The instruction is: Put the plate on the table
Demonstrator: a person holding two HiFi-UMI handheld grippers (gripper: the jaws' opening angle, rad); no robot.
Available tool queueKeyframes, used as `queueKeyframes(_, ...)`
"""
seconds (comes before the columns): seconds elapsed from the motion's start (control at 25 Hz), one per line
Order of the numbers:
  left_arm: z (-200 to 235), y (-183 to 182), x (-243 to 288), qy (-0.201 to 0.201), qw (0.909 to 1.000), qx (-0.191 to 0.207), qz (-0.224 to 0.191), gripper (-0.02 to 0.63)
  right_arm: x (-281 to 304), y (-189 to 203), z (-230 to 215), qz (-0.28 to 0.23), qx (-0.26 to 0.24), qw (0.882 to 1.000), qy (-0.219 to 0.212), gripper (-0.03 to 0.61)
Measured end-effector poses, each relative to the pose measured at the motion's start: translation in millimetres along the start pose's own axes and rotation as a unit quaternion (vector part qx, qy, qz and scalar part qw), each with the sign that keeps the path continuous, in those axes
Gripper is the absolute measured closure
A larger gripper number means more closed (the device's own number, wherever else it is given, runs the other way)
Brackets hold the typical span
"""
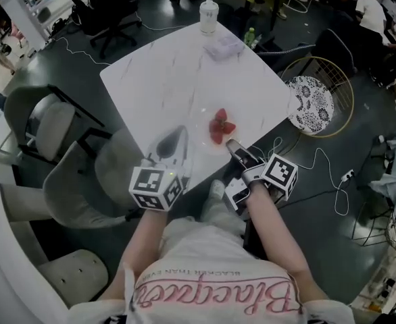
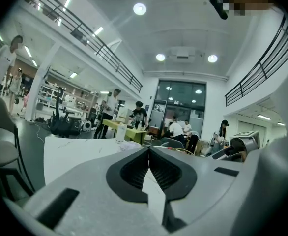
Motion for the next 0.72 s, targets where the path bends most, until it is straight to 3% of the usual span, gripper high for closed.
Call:
queueKeyframes(0.4, 26.2, -13.4, 93.1, -0.061, 0.9977, -0.024, 0.018, 0.611, 69.7, -103.8, -26.6, 0.058, 0.002, 0.998, 0.039, 0.569)
queueKeyframes(0.72, 43.6, -11.3, 134.8, -0.099, 0.993, -0.048, 0.042, 0.611, 128.8, -150.6, -59.7, 0.113, -0.016, 0.988, 0.1, 0.569)
Point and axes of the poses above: the fingertips, and each gripper's own axes: x forward along the fingers, z to its left, y out of its underside, the point moved 9 cm from there along -x, backward along the fingers, and after that the axes turned 10 degrees about z, right-handed, at the moved point
